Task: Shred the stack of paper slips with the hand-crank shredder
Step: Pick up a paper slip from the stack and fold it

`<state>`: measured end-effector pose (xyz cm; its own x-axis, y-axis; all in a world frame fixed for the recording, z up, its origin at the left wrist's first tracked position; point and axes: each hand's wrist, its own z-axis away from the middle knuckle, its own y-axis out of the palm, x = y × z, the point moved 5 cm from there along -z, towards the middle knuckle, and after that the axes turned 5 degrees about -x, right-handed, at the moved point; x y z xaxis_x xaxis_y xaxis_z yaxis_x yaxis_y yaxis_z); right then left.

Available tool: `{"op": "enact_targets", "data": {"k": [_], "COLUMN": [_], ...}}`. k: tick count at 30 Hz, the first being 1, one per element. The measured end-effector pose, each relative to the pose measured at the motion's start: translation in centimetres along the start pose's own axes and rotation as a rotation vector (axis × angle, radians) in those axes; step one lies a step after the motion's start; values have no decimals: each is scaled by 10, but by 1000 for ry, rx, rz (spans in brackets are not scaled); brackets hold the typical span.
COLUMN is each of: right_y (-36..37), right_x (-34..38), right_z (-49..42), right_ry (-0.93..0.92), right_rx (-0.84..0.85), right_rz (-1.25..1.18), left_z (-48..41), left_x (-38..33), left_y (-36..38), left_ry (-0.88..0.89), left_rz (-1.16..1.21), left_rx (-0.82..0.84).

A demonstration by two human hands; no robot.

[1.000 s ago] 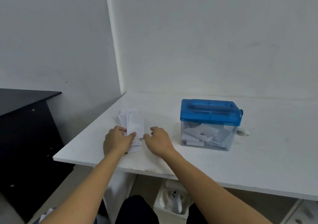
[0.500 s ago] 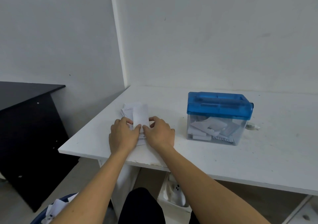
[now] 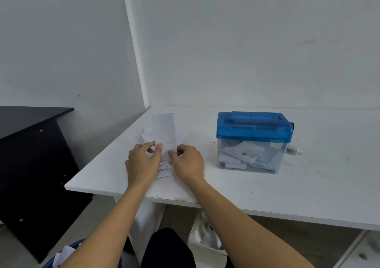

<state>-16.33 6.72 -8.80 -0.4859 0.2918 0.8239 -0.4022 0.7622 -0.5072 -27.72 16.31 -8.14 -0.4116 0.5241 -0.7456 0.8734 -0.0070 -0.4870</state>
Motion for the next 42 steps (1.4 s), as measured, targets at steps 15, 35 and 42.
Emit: {"op": "enact_targets", "data": {"k": [15,35,42], "right_y": [-61,-244,-238], "right_x": [26,11,2], "right_z": [15,-52,-59], "right_ry": [-169,-242,-256], "right_rx": [1,-166,-181], "right_rz": [-280,198,279], "left_z": [13,1,-7], "left_x": [-53,-218,-216], "left_y": [-24,68,78], "left_ry": [100,210,230], "left_rz": [409,313,212], "left_rx": [34,499,507]}}
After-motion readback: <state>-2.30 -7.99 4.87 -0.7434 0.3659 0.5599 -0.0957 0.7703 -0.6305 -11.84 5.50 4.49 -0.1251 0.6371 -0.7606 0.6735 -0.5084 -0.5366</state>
